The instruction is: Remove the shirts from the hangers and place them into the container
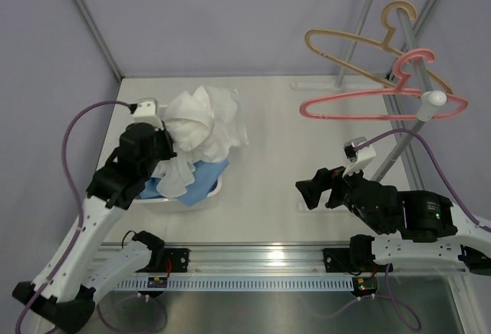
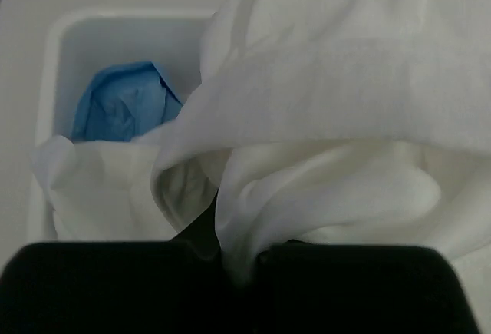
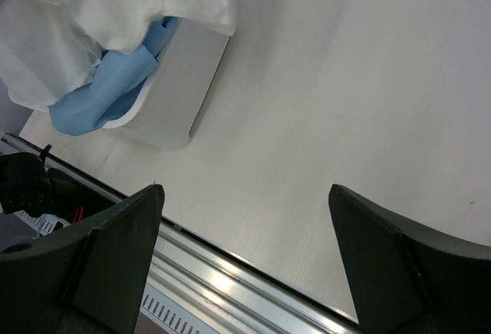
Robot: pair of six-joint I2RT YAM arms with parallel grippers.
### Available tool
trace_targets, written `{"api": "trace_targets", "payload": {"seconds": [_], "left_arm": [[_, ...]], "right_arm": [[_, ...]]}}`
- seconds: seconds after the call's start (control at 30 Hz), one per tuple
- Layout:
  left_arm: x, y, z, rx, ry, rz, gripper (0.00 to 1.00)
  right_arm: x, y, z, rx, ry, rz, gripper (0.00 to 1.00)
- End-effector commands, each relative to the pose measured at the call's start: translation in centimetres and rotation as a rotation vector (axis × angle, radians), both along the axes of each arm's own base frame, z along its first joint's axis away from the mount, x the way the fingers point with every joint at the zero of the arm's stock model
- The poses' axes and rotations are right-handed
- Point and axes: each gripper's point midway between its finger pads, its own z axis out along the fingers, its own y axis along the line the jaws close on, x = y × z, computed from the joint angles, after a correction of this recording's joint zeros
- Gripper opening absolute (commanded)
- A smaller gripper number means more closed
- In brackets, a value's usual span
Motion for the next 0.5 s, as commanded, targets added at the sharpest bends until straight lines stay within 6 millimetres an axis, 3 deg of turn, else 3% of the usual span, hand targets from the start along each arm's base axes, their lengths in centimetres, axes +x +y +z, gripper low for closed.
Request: {"api": "trace_targets", "payload": {"seconds": [0.0,0.03,0.1,0.13,0.37,0.4,0.47], "left_arm": [[-0.2,-1.1,-8.3,0.018,0.340,0.033,0.00],[0.0,-1.4,-11.0,0.043,0.445,0.042,0.00],[0.0,-2.1,-13.4,0.010,0.531,0.063,0.00],[-0.4,-2.3,-15.6,0.008,0.593,0.080,0.00],[-3.3,-4.1,-23.4,-0.344,0.818,0.114,0.00],[-4.1,-5.2,-24.1,-0.431,0.869,0.066,0.00],[-4.7,-5.2,-26.0,-0.499,0.933,0.103,0.00]], "right_arm": [[-0.2,0.6,3.1,0.073,-0.034,0.039,0.98],[-0.2,0.6,3.3,0.070,-0.038,0.041,0.97],[-0.2,0.2,4.1,0.080,-0.043,0.041,0.98],[-0.3,0.0,4.3,0.081,-0.043,0.041,0.98],[-0.7,-1.6,6.9,0.124,-0.052,0.052,0.98],[-0.7,-1.7,6.9,0.128,-0.053,0.052,0.98],[-0.7,-1.8,6.9,0.135,-0.054,0.055,0.98]]}}
